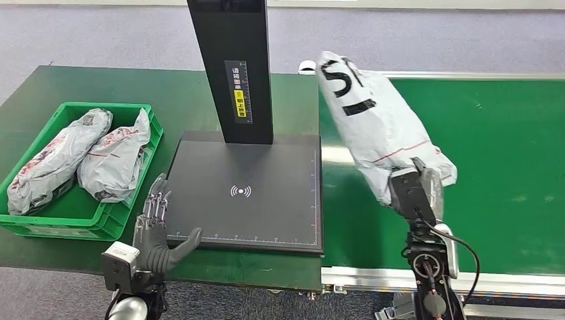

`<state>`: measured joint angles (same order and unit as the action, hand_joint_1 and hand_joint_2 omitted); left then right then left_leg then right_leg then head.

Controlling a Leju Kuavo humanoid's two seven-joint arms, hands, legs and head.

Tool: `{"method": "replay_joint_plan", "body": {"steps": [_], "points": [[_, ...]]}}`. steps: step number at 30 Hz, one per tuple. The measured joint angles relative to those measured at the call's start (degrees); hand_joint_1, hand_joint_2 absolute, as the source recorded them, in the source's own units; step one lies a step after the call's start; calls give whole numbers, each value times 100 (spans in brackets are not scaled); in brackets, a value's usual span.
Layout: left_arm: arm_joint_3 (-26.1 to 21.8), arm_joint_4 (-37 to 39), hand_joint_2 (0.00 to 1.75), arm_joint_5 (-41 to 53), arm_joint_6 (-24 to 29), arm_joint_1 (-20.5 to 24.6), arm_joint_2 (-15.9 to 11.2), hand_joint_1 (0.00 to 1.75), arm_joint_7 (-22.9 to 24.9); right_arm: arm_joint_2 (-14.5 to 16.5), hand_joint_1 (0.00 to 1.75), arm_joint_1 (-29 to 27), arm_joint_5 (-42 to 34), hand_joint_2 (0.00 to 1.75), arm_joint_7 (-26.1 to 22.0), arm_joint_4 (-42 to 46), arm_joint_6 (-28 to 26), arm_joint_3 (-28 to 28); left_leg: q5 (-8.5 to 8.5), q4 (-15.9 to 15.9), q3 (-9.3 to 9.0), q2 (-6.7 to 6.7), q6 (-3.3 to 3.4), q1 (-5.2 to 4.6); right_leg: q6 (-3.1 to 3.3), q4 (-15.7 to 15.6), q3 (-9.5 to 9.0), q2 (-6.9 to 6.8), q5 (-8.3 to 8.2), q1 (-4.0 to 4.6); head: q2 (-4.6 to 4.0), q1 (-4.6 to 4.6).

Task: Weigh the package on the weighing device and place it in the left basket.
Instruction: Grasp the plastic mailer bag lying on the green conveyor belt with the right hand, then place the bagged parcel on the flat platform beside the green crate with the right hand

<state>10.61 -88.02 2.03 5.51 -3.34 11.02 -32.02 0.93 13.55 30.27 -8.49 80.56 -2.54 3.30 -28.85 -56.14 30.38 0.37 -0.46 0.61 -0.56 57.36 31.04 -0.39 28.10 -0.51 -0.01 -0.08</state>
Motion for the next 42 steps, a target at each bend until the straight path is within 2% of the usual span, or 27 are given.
{"method": "replay_joint_plan", "body": {"steps": [6, 12, 16, 25, 29, 36, 42], "points": [[-280, -81, 175, -46, 39, 275, 5, 0, -52, 308, 175, 217, -594, 175, -66, -192, 673, 1400, 2, 0, -1, 0, -1, 2, 1, 2, -1, 0, -1, 2, 1, -1], [-444, -260, 175, -83, 150, 336, 20, 0, -30, 676, 175, 429, -772, 175, -29, -1002, 864, 2233, 2, 2, 1, 2, -1, 5, 2, 3, 2, 1, 1, 5, 1, 0], [-557, -390, 175, -83, 188, 324, 37, 0, 19, 842, 0, 575, -839, 175, 19, -1688, 841, 2638, 2, 2, 2, -1, -1, 4, 2, 3, 2, -1, 1, 4, 0, -1], [-704, -480, 175, -80, 170, 274, 42, 0, 81, 948, 0, 794, -890, 175, 122, -2442, 671, 2901, 2, 0, 1, -2, -1, 3, 2, 3, 1, 0, 0, 3, 0, 1], [-726, -506, 175, 134, 168, 243, 37, 0, 161, 942, 0, 790, -1105, 175, -84, -2418, 592, 2894, 2, 0, -1, -2, -1, 4, 2, 3, 4, 0, 1, 4, 1, 1], [-393, -508, 175, 1498, -247, 80, -43, 0, 643, 772, 0, 473, -1895, 175, -863, -1220, 358, 2693, 1, -1, 0, 0, -1, 1, 2, 1, 7, 0, 1, 1, 1, 0], [195, 102, 175, 2005, -650, 208, -22, 0, 1135, 592, 0, 386, -1932, 175, -886, -183, 281, 2489, 2, -2, -2, 0, 0, -2, 2, -1, 6, 0, -2, -1, 0, 0]]}}
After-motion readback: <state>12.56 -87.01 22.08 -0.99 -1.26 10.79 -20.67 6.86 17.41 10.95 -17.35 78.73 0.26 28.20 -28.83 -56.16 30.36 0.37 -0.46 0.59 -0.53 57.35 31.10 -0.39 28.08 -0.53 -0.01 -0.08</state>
